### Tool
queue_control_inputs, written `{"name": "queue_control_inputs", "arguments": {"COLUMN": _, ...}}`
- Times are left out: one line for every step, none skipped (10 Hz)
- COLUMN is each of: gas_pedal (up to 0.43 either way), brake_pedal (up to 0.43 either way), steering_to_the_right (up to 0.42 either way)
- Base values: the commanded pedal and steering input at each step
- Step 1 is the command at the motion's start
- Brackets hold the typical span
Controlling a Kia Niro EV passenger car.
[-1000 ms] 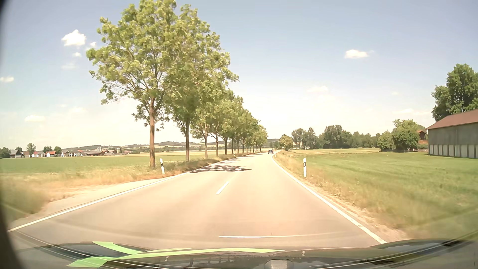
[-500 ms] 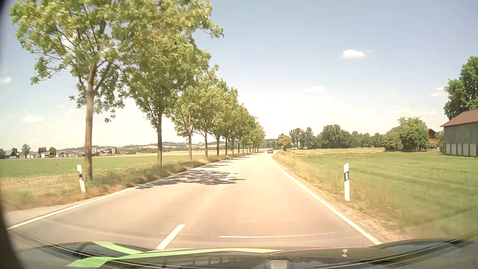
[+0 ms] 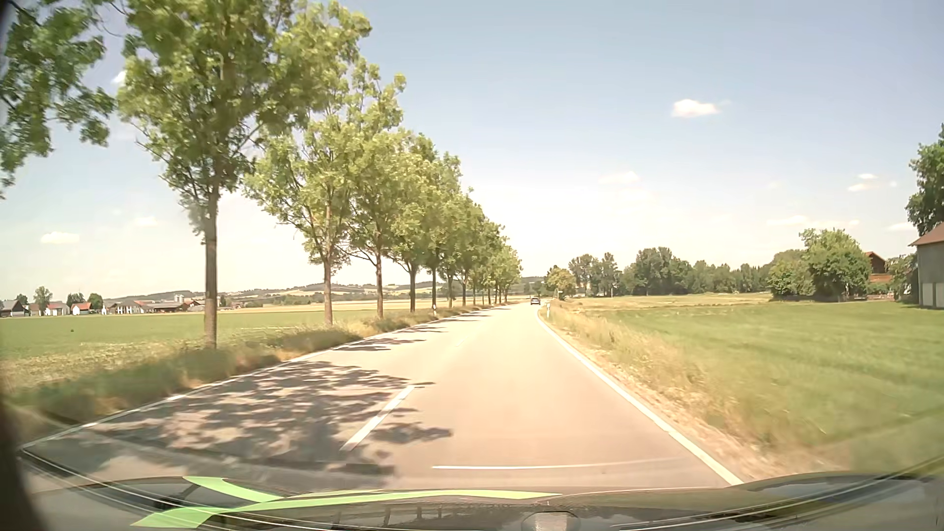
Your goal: Follow the waypoints while adhering to traffic rules and regulations
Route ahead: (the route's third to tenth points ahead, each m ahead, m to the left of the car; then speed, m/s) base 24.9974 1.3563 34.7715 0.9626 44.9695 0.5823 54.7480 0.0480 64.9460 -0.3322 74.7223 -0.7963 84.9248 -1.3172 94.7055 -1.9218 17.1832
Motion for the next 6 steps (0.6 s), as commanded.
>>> {"name": "queue_control_inputs", "arguments": {"gas_pedal": 0.260, "brake_pedal": 0.000, "steering_to_the_right": 0.003}}
{"name": "queue_control_inputs", "arguments": {"gas_pedal": 0.280, "brake_pedal": 0.000, "steering_to_the_right": 0.003}}
{"name": "queue_control_inputs", "arguments": {"gas_pedal": 0.280, "brake_pedal": 0.000, "steering_to_the_right": 0.003}}
{"name": "queue_control_inputs", "arguments": {"gas_pedal": 0.287, "brake_pedal": 0.000, "steering_to_the_right": 0.003}}
{"name": "queue_control_inputs", "arguments": {"gas_pedal": 0.287, "brake_pedal": 0.000, "steering_to_the_right": 0.003}}
{"name": "queue_control_inputs", "arguments": {"gas_pedal": 0.287, "brake_pedal": 0.000, "steering_to_the_right": 0.003}}
